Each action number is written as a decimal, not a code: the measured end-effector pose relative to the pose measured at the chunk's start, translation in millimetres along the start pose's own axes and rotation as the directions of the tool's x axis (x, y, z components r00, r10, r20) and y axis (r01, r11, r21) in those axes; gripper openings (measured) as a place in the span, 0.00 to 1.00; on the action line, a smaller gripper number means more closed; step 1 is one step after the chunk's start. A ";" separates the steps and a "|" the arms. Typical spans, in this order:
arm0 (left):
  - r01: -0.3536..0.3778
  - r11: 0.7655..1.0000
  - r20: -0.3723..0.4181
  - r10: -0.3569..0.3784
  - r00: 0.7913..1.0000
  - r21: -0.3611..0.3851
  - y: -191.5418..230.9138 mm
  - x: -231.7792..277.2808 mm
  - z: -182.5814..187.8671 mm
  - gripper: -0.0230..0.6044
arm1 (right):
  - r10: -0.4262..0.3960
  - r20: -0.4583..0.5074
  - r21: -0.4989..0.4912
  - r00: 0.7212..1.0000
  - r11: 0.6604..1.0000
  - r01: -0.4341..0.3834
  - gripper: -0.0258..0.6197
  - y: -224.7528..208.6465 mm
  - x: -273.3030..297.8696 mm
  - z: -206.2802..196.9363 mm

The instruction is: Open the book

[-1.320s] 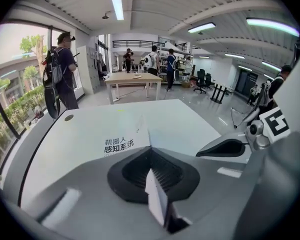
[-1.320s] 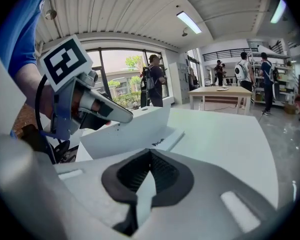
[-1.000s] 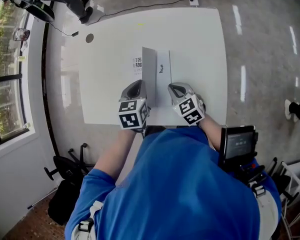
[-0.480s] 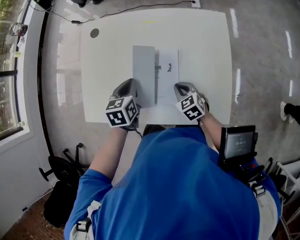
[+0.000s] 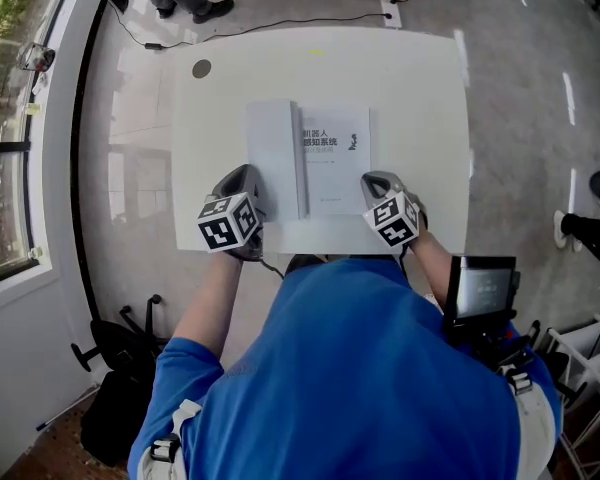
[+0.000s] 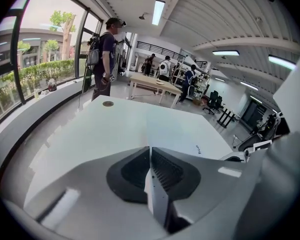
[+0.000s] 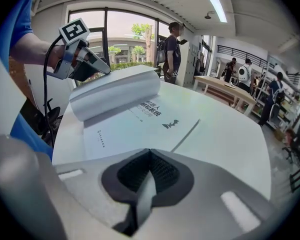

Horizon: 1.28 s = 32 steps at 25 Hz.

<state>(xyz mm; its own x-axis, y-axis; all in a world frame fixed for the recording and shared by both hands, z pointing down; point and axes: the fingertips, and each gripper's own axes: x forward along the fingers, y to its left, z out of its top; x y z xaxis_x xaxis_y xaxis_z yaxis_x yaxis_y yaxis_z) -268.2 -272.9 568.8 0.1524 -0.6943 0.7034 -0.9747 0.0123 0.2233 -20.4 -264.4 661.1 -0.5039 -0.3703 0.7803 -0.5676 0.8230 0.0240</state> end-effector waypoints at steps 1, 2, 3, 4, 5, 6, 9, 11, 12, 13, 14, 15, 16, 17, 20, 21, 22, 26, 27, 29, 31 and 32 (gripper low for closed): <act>-0.005 1.000 -0.006 0.004 1.000 -0.007 13.0 -1.8 -5.2 0.07 | -0.008 -0.003 -0.004 1.000 1.000 0.007 0.04 5.3 0.9 0.7; -0.008 1.000 -0.013 0.008 1.000 -0.014 25.3 -2.6 -10.0 0.07 | -0.015 -0.004 -0.008 1.000 1.000 0.015 0.04 9.7 1.7 1.6; -0.011 1.000 -0.021 0.011 1.000 -0.021 36.2 -2.5 -14.0 0.07 | -0.022 -0.006 -0.013 1.000 1.000 0.022 0.04 12.6 2.2 2.4; -0.014 0.999 -0.030 0.013 0.999 -0.029 45.5 -1.6 -17.2 0.07 | -0.029 -0.009 -0.018 1.000 0.999 0.029 0.04 14.2 2.3 2.9; -0.017 0.999 -0.037 0.016 0.999 -0.036 53.7 -0.2 -19.7 0.07 | -0.035 -0.013 -0.022 0.999 0.999 0.035 0.04 14.7 2.2 3.0; -0.021 0.999 -0.044 0.019 0.999 -0.042 61.1 1.4 -21.9 0.07 | -0.041 -0.018 -0.024 0.999 0.999 0.041 0.04 14.7 2.1 3.0; -0.027 0.999 -0.063 0.024 0.998 -0.043 81.2 7.6 -28.3 0.07 | -0.058 -0.031 -0.019 0.998 0.998 0.057 0.04 14.9 2.4 3.1; -0.026 0.999 -0.077 0.024 0.997 -0.032 94.2 11.2 -34.6 0.07 | -0.070 -0.034 -0.015 0.997 0.997 0.069 0.04 18.7 3.1 2.9; -0.026 0.999 -0.085 0.024 0.996 -0.025 99.9 12.6 -37.7 0.07 | -0.075 -0.034 -0.016 0.997 0.997 0.075 0.04 21.0 3.5 3.1; -0.026 1.000 -0.094 0.024 0.995 -0.015 104.2 14.4 -40.1 0.07 | -0.080 -0.035 -0.017 0.996 0.997 0.079 0.04 22.3 3.9 3.5; -0.025 1.000 -0.103 0.025 0.994 -0.005 106.6 17.1 -41.8 0.08 | -0.083 -0.039 -0.017 0.996 0.996 0.082 0.04 22.0 4.1 3.8; -0.024 1.000 -0.112 0.025 0.993 0.006 107.3 20.6 -43.2 0.08 | -0.085 -0.043 -0.016 0.995 0.996 0.084 0.04 20.5 4.2 3.9; -0.022 1.000 -0.120 0.024 0.992 0.017 106.7 24.8 -44.6 0.08 | -0.087 -0.048 -0.015 0.995 0.996 0.086 0.04 18.4 4.1 3.6; -0.019 0.999 -0.129 0.022 0.991 0.027 105.3 28.9 -46.3 0.08 | -0.089 -0.053 -0.013 0.995 0.996 0.088 0.04 16.1 3.9 2.8; -0.012 0.999 -0.153 0.019 0.988 0.046 102.7 38.4 -51.5 0.08 | -0.096 -0.059 -0.004 0.994 0.995 0.096 0.04 11.4 3.6 1.3; -0.010 0.999 -0.162 0.017 0.987 0.049 102.5 41.0 -53.6 0.08 | -0.099 -0.059 -0.003 0.993 0.995 0.099 0.04 10.5 3.7 1.3; -0.006 0.999 -0.170 0.015 0.985 0.049 102.5 43.5 -56.3 0.08 | -0.102 -0.059 -0.004 0.993 0.995 0.102 0.04 9.7 3.9 1.3; -0.009 0.998 -0.198 0.022 0.980 0.066 102.0 48.2 -64.0 0.05 | -0.105 -0.066 -0.010 0.992 0.994 0.104 0.04 8.5 4.1 -0.5; -0.010 0.997 -0.201 0.024 0.979 0.073 101.4 48.3 -64.9 0.05 | -0.104 -0.067 -0.012 0.992 0.995 0.103 0.04 8.5 4.4 -0.7; -0.012 0.997 -0.203 0.028 0.979 0.079 100.8 47.7 -67.1 0.05 | -0.101 -0.070 -0.014 0.992 0.995 0.101 0.04 8.8 4.9 -0.8; -0.011 0.997 -0.202 0.027 0.979 0.079 100.3 47.4 -68.3 0.05 | -0.099 -0.072 -0.016 0.992 0.995 0.099 0.04 9.2 5.2 -0.4; -0.011 0.997 -0.201 0.027 0.979 0.080 100.3 47.3 -68.4 0.05 | -0.099 -0.072 -0.018 0.992 0.995 0.098 0.04 9.3 5.3 -0.3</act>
<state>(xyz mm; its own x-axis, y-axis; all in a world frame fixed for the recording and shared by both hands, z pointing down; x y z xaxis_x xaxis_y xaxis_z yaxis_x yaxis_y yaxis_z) -347.5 -255.3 670.6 0.1555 -0.5351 0.8304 -0.9863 -0.0378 0.1603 -28.2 -258.6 665.6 -0.3969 -0.4178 0.8172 -0.6021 0.7905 0.1117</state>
